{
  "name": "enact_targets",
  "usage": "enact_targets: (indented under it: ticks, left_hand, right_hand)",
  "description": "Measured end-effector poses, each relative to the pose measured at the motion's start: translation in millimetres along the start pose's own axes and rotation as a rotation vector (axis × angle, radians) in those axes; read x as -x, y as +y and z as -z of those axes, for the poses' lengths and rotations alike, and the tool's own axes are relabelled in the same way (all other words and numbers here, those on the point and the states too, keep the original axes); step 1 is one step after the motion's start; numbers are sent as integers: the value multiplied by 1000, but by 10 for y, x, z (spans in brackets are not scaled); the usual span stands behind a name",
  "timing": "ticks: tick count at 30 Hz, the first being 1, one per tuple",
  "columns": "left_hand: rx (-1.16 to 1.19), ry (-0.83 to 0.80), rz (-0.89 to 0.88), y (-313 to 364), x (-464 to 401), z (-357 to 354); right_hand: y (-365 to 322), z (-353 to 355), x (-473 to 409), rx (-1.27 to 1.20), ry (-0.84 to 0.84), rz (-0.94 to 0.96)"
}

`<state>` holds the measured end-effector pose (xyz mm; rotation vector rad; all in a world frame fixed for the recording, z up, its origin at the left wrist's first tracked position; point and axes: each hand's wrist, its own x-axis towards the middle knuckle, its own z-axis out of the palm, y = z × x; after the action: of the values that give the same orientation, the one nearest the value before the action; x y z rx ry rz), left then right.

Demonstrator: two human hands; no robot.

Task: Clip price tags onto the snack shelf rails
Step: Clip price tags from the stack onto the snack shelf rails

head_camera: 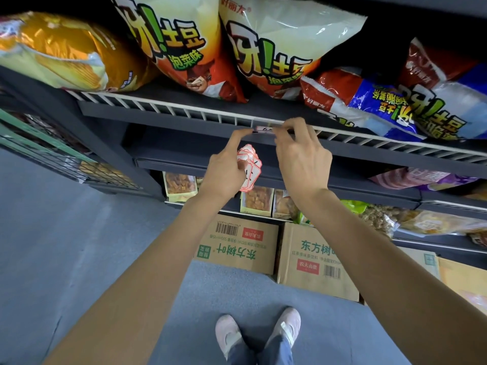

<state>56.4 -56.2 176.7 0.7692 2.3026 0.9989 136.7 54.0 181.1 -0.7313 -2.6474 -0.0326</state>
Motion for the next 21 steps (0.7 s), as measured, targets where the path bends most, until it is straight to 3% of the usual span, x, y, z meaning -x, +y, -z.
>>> enact_targets:
  ticks: [13,16,21]
  left_hand:
    - [36,23,25,87,12,84]
    - [114,76,72,89,47,71]
    - [464,112,235,87,106,38]
  right_hand:
    - [-32,-5,126,140,-26,-18]
    - [-31,-17,139,61,-56,-39]
    - [-14,68,163,-234,-184,-101]
